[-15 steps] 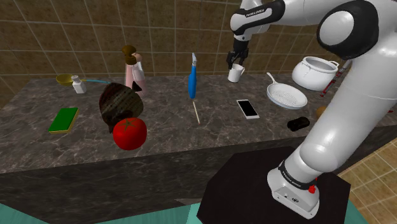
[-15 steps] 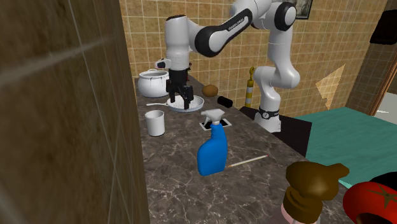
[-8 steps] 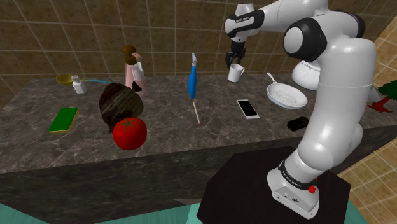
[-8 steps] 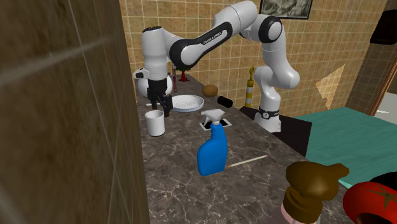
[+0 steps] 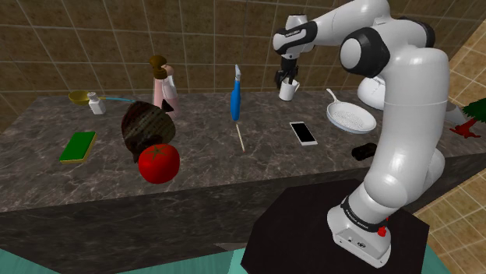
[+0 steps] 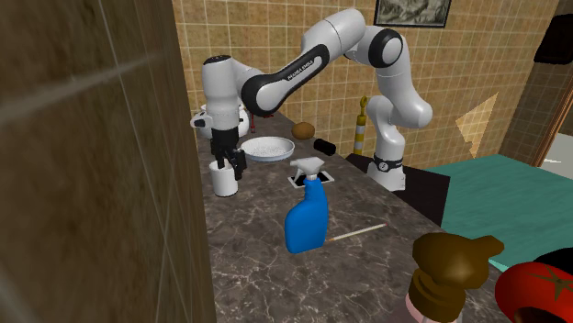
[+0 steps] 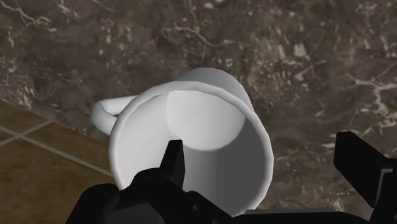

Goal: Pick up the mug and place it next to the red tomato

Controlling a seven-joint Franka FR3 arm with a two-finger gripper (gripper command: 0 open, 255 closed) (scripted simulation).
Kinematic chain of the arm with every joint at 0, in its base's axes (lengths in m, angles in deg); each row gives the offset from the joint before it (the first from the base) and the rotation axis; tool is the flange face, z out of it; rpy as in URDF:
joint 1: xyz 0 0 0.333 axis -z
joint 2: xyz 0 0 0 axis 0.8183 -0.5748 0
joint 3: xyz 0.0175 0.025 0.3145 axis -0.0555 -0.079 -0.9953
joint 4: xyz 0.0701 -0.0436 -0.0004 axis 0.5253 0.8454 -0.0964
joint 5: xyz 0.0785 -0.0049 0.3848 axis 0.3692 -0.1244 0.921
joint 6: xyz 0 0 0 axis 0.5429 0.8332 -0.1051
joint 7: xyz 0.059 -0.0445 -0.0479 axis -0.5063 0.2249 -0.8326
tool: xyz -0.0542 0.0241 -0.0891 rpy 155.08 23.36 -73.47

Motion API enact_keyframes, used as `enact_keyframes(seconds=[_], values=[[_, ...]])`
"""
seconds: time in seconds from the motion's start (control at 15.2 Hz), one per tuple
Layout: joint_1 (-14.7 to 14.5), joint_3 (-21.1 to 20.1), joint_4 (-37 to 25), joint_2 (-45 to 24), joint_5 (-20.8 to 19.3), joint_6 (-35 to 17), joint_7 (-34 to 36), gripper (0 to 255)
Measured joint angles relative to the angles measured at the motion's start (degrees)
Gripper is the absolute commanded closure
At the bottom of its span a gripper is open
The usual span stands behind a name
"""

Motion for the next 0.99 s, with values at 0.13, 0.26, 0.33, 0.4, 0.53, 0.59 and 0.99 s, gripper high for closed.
enact_keyframes(seconds=[0.13, 0.26, 0.33, 0.4, 0.53, 0.59, 0.99], values=[[0.03, -0.02, 0.36, -0.15, 0.05, -0.5, -0.04, 0], [0.04, -0.03, 0.45, -0.19, 0.06, -0.64, -0.05, 0], [0.03, -0.03, 0.47, -0.18, 0.07, -0.67, -0.05, 0], [0.03, -0.03, 0.49, -0.18, 0.07, -0.68, -0.05, 0], [0.03, -0.03, 0.49, -0.18, 0.07, -0.68, -0.05, 255], [0.03, -0.03, 0.49, -0.18, 0.07, -0.68, -0.05, 255], [0.03, -0.03, 0.49, -0.2, 0.07, -0.68, -0.05, 255]])
